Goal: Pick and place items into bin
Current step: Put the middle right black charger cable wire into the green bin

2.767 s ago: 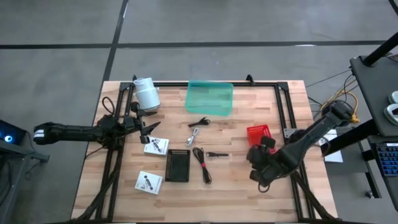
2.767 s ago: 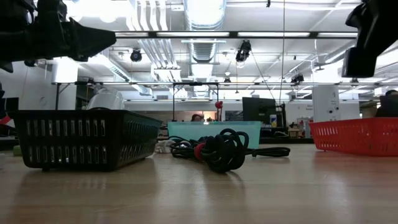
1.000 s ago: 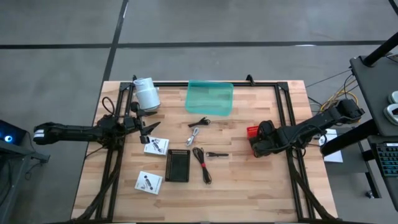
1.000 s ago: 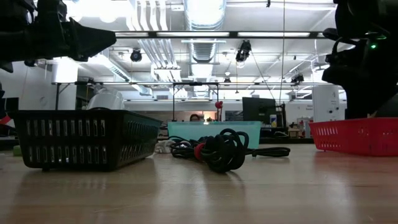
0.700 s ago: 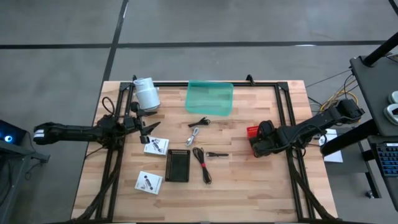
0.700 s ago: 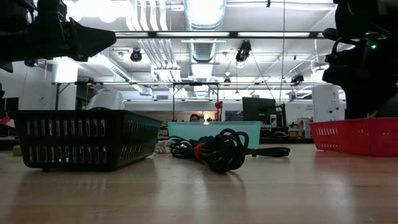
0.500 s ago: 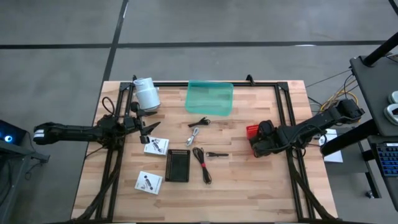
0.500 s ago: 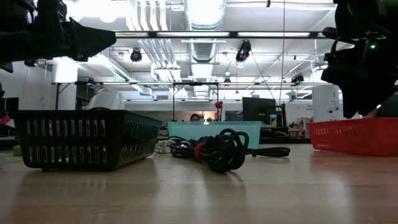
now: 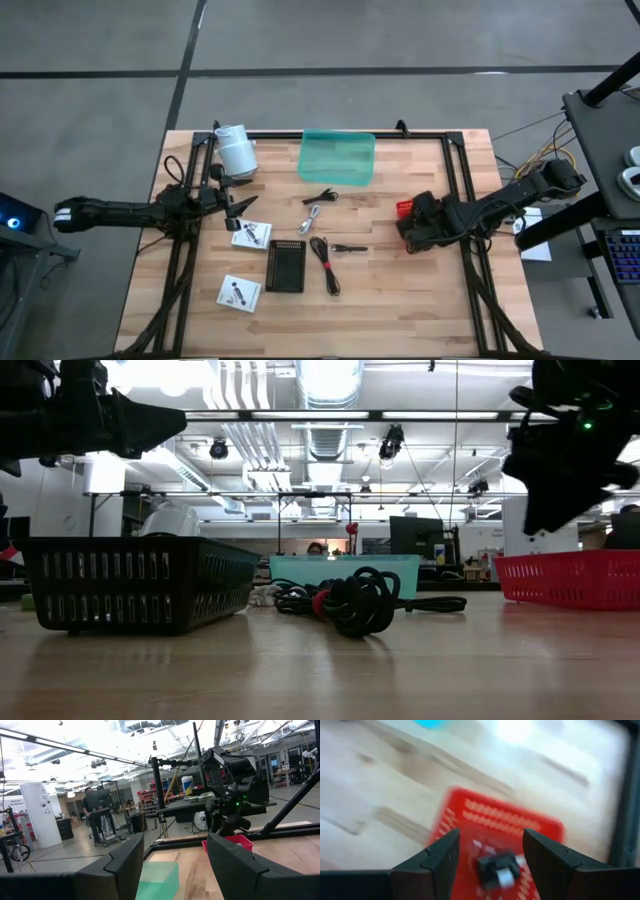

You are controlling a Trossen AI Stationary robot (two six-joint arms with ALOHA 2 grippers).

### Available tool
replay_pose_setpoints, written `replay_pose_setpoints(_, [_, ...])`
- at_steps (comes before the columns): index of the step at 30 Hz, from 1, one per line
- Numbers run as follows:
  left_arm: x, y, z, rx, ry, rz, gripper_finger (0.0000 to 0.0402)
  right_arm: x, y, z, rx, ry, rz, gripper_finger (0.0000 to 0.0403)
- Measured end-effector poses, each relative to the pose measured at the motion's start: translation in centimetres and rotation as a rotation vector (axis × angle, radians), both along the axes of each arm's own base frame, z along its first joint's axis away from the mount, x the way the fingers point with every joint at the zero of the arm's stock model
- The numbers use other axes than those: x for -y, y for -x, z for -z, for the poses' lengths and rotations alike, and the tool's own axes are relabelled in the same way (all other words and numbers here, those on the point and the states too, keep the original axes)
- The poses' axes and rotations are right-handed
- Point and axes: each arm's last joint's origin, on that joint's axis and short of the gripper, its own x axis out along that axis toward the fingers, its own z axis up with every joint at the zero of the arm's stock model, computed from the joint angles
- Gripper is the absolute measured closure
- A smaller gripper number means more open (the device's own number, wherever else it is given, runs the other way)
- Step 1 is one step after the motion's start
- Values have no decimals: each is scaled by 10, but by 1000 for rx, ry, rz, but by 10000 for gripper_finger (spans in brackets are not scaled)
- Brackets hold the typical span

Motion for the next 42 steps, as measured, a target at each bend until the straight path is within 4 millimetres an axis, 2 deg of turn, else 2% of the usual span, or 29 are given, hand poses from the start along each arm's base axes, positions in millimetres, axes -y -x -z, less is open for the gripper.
replay_pose_setpoints(5, [0, 0, 0, 0, 0, 0, 201, -6, -23, -5, 89, 99, -239, 200])
replay_pose_setpoints(14, [0, 0, 0, 0, 0, 0, 201, -21, -64, -25, 261, 237, -647, 200])
replay_pose_setpoints(17, [0, 0, 0, 0, 0, 0, 201, -27, -75, -21, 271, 222, -779, 199])
replay_pose_setpoints(22, [0, 0, 0, 0, 0, 0, 201, -37, -93, 3, 214, 193, -954, 199])
replay_pose_setpoints(26, [0, 0, 0, 0, 0, 0, 201, -40, -101, 26, 119, 166, -982, 199])
replay_pose_setpoints(31, [0, 0, 0, 0, 0, 0, 201, -41, -106, 44, 86, 95, -967, 199])
replay_pose_setpoints(34, [0, 0, 0, 0, 0, 0, 201, -37, -109, 52, 89, 17, -949, 199])
replay_pose_setpoints(42, [0, 0, 0, 0, 0, 0, 201, -33, -112, 64, 50, -33, -956, 199])
